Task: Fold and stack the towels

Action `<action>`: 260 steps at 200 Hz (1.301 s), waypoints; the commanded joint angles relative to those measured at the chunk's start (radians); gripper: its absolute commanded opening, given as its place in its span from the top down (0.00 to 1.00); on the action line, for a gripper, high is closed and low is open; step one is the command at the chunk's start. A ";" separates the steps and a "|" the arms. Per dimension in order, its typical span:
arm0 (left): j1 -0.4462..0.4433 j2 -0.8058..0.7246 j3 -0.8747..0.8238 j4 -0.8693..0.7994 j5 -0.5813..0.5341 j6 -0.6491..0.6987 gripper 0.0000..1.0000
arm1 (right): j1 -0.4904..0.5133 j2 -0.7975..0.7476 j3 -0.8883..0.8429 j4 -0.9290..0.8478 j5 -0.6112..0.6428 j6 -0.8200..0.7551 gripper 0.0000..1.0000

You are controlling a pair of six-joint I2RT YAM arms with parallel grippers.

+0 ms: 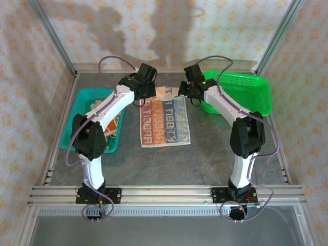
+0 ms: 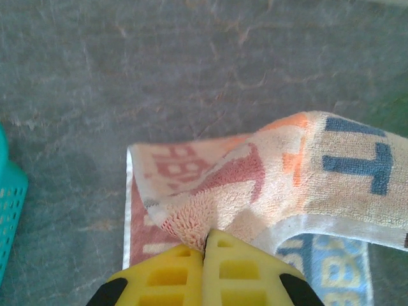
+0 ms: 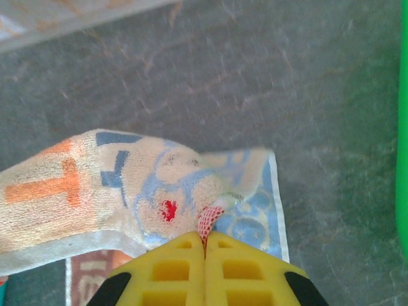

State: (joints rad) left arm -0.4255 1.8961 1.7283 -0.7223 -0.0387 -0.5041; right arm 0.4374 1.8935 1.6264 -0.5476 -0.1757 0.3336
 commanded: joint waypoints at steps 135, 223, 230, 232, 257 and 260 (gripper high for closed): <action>-0.083 -0.370 -0.594 0.211 0.127 -0.301 1.00 | 0.052 -0.309 -0.457 0.067 -0.078 0.112 1.00; -0.133 -0.435 -0.723 0.197 0.111 -0.349 1.00 | 0.083 -0.384 -0.581 0.049 -0.070 0.125 1.00; -0.134 -0.443 -0.732 0.196 0.113 -0.348 1.00 | 0.083 -0.390 -0.586 0.046 -0.072 0.126 1.00; -0.133 -0.445 -0.734 0.195 0.114 -0.348 1.00 | 0.084 -0.392 -0.587 0.045 -0.073 0.127 1.00; -0.134 -0.467 -0.741 0.167 0.120 -0.338 1.00 | 0.094 -0.424 -0.601 0.032 -0.091 0.139 1.00; -0.134 -0.470 -0.744 0.167 0.121 -0.338 1.00 | 0.098 -0.429 -0.602 0.031 -0.090 0.140 1.00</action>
State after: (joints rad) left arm -0.5568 1.4677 0.9993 -0.5285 0.0940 -0.8375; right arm 0.5171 1.5200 1.0443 -0.4881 -0.2638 0.4530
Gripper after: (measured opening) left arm 0.044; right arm 0.049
